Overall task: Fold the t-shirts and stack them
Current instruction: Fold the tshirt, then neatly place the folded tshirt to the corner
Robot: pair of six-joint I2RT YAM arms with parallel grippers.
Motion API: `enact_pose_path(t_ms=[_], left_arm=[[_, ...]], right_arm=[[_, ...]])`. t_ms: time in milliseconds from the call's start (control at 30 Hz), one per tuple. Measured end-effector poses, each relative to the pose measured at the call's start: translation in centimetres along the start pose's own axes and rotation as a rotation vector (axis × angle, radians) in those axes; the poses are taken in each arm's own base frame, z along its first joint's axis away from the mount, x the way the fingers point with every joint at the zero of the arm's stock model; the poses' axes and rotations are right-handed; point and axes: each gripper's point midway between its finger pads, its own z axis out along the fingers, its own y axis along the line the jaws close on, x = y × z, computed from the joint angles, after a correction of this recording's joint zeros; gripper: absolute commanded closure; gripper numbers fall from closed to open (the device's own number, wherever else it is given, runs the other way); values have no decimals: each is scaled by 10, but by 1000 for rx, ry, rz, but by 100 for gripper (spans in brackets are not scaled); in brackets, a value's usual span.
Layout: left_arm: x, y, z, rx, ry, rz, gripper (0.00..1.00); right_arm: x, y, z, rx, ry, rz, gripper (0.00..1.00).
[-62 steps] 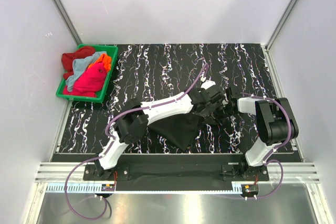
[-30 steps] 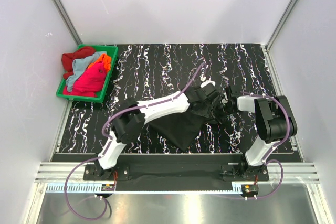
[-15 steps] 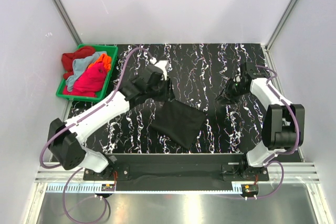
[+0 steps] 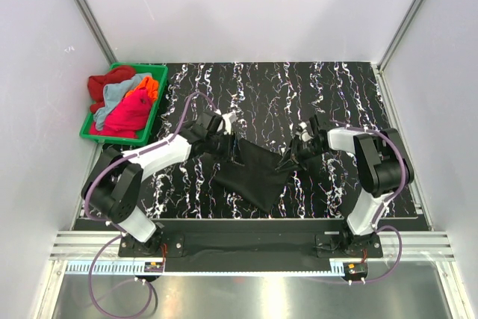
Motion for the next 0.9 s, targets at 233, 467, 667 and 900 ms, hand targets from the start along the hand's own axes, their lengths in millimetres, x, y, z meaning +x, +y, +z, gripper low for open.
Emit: enact_pose_path(t_ms=[233,467,667,900], left_arm=[[22,15,2,3,56,-6,60],[15,-4,-28,32,18,38,51],[-6,-44,-78,119,-125,121,50],[4,-53,-106,152,-172,145,49]], right_arm=[[-12,-25,-8,-8,-43,68,59],[-12,-1,-40,-5,-159,11,35],[-8,-5,-53,48,-268,-32,23],[-7,-38,-34,155,-270,3,25]])
